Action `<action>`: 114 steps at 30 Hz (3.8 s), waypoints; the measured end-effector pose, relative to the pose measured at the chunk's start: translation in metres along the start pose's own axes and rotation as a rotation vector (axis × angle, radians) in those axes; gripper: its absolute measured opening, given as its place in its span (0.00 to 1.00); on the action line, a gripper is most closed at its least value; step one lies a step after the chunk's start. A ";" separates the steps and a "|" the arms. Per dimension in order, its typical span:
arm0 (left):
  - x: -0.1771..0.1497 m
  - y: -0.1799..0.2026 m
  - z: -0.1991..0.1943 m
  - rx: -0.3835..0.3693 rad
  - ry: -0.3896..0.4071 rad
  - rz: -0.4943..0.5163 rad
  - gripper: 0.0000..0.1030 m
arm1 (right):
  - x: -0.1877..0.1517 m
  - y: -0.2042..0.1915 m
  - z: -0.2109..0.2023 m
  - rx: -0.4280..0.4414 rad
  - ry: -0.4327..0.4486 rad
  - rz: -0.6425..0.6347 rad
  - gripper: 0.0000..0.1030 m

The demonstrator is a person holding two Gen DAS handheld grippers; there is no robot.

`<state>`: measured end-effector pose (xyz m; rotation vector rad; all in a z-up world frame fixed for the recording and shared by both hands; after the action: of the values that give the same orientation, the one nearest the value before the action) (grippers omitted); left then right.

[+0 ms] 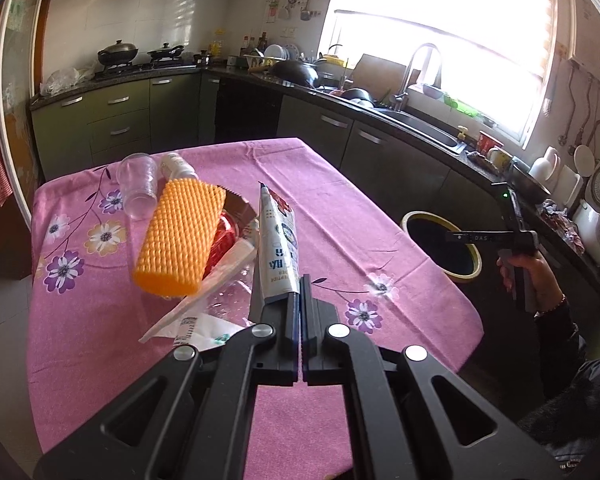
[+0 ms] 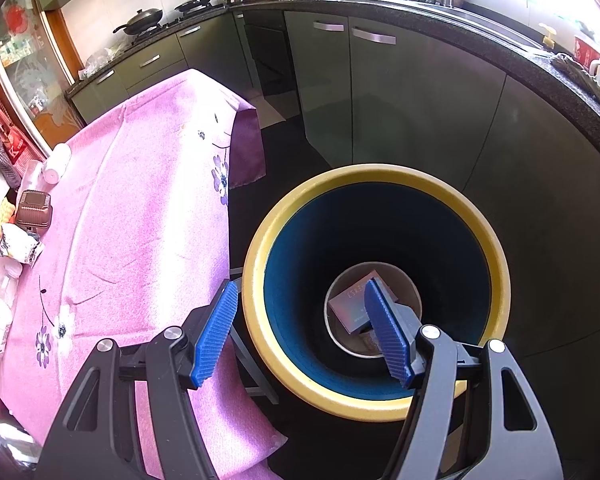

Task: Collect trash
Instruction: 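Carry the tube over the bin and open the left gripper, then grasp the crumpled foil wrapper with the right gripper, then carry the foil wrapper over the bin and release it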

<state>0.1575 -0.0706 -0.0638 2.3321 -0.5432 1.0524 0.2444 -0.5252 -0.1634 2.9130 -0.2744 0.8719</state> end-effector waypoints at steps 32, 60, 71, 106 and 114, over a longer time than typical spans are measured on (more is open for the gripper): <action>0.039 0.262 0.382 -0.393 -0.439 0.236 0.39 | -0.066 0.160 -0.074 -0.114 0.090 0.235 0.64; -0.014 0.040 -0.020 -0.013 0.120 0.002 0.90 | -0.027 -0.182 -0.076 0.310 -0.001 -0.328 0.69; -0.037 0.009 -0.062 0.034 0.149 0.012 0.93 | -0.006 -0.294 -0.031 0.334 -0.269 -0.431 0.69; -0.051 -0.001 -0.031 -0.016 0.054 -0.022 0.93 | 0.035 -0.037 -0.034 -0.020 -0.176 -0.074 0.36; -0.045 0.007 -0.018 -0.012 0.016 -0.006 0.93 | 0.023 0.058 0.040 -0.168 -0.273 0.042 0.38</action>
<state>0.1156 -0.0588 -0.0865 2.3118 -0.5345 1.0618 0.2732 -0.5908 -0.1816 2.8700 -0.4086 0.4286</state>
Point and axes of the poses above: each gripper's, at about its wrist camera, not at the fingertips, and z roughly the way its jaws point, y to its right, x to its top, the point moved 6 cm from there along z, roughly the way its jaws point, and after that the axes turned 11 degrees about -x, right-handed, at the moved point
